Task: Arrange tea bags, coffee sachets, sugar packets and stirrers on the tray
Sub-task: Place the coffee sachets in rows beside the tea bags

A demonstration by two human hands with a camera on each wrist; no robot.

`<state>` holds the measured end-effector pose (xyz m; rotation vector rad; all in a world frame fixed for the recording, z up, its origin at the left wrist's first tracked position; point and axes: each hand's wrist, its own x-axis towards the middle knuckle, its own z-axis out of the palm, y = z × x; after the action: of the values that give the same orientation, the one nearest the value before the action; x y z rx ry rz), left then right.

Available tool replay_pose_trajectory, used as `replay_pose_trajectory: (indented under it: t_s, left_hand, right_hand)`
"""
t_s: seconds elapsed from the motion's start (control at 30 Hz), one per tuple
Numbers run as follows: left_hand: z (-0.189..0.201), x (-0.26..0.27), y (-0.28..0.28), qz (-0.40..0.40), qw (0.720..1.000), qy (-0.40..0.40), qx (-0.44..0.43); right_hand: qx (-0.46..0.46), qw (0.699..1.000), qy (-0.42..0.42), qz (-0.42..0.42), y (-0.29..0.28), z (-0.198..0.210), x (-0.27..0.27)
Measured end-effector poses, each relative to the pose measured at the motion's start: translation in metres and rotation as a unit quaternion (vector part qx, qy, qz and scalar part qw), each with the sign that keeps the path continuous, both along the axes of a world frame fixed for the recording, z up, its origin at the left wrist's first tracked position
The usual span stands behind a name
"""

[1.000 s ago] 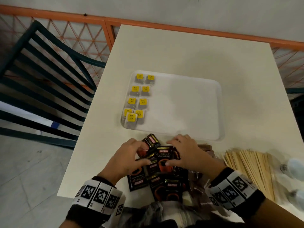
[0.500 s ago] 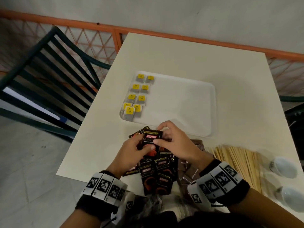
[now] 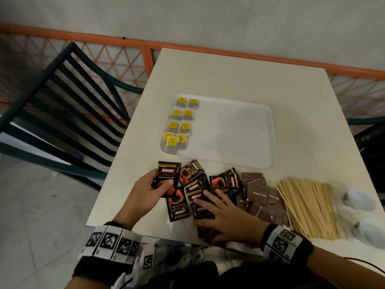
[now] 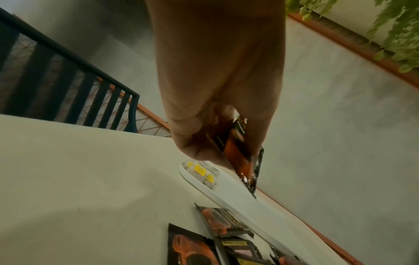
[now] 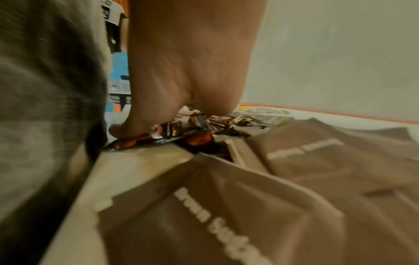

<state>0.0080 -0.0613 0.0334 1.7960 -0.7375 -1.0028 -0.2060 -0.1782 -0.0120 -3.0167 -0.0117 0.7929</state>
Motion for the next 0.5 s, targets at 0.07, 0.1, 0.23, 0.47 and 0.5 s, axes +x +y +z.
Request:
replay_pose_trajectory:
  t_s: [0.07,0.1,0.23,0.47,0.5]
  left_hand:
    - [-0.001,0.004,0.001,-0.019,1.000,0.005,0.004]
    - [-0.002,0.005,-0.001,-0.031,0.999,0.005,0.007]
    - [-0.005,0.005,-0.011,-0.103,0.994,0.001,0.042]
    - [-0.002,0.003,-0.028,-0.142,0.989,0.011,0.050]
    - [0.000,0.004,-0.030,-0.126,0.991,0.019,0.049]
  right_hand:
    - [-0.009,0.999,0.007,-0.045,-0.007,0.003,0.002]
    - [-0.017,0.997,0.010,-0.070,-0.011,0.005,0.004]
    - [-0.028,0.994,0.014,-0.105,-0.016,0.007,0.010]
    - [-0.005,0.990,-0.110,-0.087,-0.009,0.012,0.024]
    - [0.001,0.987,-0.131,-0.089,-0.008,0.013,0.025]
